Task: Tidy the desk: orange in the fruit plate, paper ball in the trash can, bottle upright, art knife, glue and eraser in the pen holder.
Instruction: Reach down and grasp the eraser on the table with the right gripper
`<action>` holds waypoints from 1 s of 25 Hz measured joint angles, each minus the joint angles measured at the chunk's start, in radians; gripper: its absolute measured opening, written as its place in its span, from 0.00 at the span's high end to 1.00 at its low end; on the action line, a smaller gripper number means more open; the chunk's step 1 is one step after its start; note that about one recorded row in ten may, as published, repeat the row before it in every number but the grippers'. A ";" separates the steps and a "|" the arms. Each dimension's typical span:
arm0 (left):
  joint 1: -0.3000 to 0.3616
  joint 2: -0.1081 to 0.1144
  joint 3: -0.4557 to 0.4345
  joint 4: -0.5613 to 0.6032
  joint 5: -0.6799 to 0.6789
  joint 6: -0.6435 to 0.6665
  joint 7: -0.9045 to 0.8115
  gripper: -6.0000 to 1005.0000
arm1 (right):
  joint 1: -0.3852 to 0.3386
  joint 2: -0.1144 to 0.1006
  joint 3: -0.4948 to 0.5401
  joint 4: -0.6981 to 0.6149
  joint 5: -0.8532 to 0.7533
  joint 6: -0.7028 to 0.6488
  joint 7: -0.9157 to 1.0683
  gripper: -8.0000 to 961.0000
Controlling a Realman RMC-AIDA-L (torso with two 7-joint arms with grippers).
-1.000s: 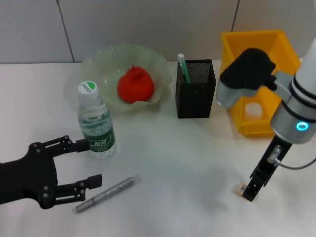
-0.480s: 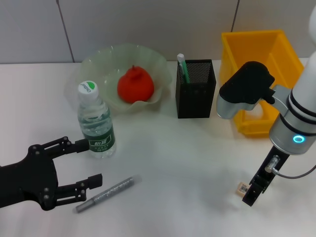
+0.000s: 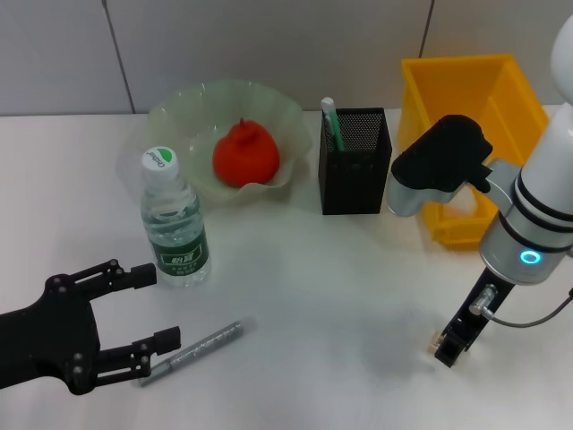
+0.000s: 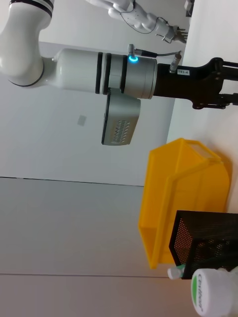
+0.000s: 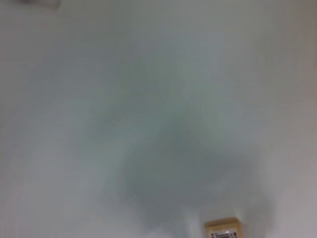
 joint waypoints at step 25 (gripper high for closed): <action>0.012 0.000 -0.003 -0.002 0.000 0.005 0.003 0.20 | 0.010 0.002 -0.081 0.028 0.021 0.060 0.018 0.65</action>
